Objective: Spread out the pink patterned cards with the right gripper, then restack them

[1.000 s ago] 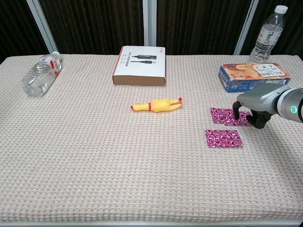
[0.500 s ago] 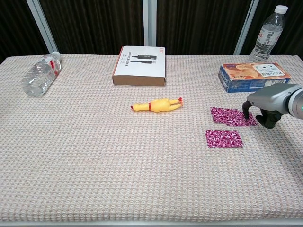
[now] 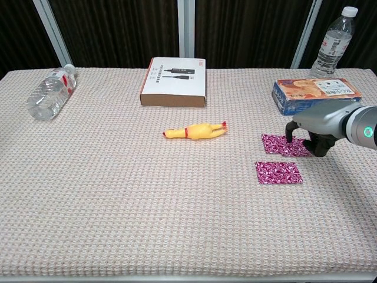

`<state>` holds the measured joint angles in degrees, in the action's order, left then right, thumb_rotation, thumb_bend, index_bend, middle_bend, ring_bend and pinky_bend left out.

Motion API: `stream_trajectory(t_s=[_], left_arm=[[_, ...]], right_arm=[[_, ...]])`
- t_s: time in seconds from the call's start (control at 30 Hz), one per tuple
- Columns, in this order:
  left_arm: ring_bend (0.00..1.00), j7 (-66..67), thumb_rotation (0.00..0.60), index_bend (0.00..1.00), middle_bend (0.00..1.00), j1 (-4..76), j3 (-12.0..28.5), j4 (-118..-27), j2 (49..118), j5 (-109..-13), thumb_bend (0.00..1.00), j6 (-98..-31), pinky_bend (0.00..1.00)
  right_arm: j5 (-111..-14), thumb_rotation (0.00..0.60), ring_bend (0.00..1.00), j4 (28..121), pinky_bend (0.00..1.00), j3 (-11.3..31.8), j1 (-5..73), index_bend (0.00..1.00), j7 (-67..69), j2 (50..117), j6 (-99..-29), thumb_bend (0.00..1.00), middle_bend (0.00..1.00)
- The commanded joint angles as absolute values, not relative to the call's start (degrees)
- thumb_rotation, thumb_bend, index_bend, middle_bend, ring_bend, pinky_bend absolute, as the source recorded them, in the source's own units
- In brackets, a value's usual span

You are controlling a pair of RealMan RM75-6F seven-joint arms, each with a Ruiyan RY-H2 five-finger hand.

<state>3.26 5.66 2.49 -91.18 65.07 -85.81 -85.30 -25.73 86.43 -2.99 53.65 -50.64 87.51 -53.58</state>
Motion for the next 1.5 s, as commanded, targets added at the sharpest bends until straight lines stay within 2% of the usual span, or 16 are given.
stream_trajectory(t_s=[0.03, 1.13, 1.5], left_arm=[[0.13, 3.07, 0.600, 0.23, 0.22, 5.67, 2.58, -91.13, 64.99, -85.69, 0.00, -85.29, 0.24], [0.13, 3.53, 0.600, 0.23, 0.22, 5.88, 2.43, -91.03, 65.35, -85.61, 0.00, -84.70, 0.24], [0.13, 3.27, 0.600, 0.23, 0.22, 5.78, 2.54, -91.05, 65.22, -85.63, 0.00, -85.04, 0.24]], right_arm=[[-24.82, 0.600, 0.84, 85.50, 0.80, -3.09, 53.95, 0.26, -51.36, 88.51, -53.37, 0.61, 1.00], [-23.04, 0.600, 0.84, 83.84, 0.80, -5.25, 51.96, 0.28, -50.41, 85.41, -51.64, 0.61, 1.00], [-26.56, 0.600, 0.84, 87.14, 0.80, -2.47, 53.19, 0.25, -49.22, 85.46, -53.02, 0.61, 1.00]])
